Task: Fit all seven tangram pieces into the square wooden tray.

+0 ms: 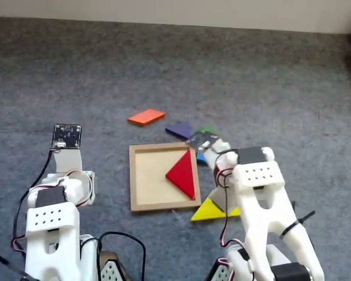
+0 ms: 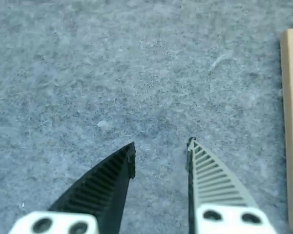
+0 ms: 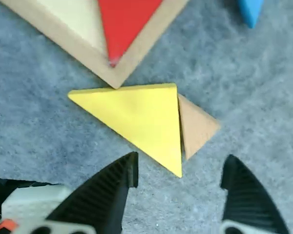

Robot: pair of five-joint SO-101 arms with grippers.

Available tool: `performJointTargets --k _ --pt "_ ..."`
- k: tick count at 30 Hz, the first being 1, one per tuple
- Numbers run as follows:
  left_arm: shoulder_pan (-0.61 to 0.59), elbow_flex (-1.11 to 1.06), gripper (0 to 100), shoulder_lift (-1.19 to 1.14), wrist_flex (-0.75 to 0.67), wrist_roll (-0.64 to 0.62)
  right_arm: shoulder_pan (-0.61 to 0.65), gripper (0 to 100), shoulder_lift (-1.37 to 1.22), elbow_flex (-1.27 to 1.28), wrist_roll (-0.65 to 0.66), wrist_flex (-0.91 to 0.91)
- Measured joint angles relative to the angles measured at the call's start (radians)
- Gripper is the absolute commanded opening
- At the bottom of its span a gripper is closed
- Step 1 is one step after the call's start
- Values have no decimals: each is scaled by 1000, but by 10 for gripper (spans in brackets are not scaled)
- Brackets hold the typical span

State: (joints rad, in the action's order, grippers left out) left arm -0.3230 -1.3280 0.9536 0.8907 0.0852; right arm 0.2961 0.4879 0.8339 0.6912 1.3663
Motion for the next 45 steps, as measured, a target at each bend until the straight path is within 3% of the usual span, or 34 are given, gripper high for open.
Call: performJointTargets --k 3,10,15,26,45 --pt "-6 0 188 0 0 0 55 431 0 0 11 0" --pt "-6 0 189 0 0 0 218 438 0 104 17 -8" --pt "-6 0 189 0 0 0 315 439 0 247 17 -161" --pt "-6 0 188 0 0 0 321 440 0 281 18 -339" --pt "-6 0 186 0 0 0 293 436 23 377 100 -417"
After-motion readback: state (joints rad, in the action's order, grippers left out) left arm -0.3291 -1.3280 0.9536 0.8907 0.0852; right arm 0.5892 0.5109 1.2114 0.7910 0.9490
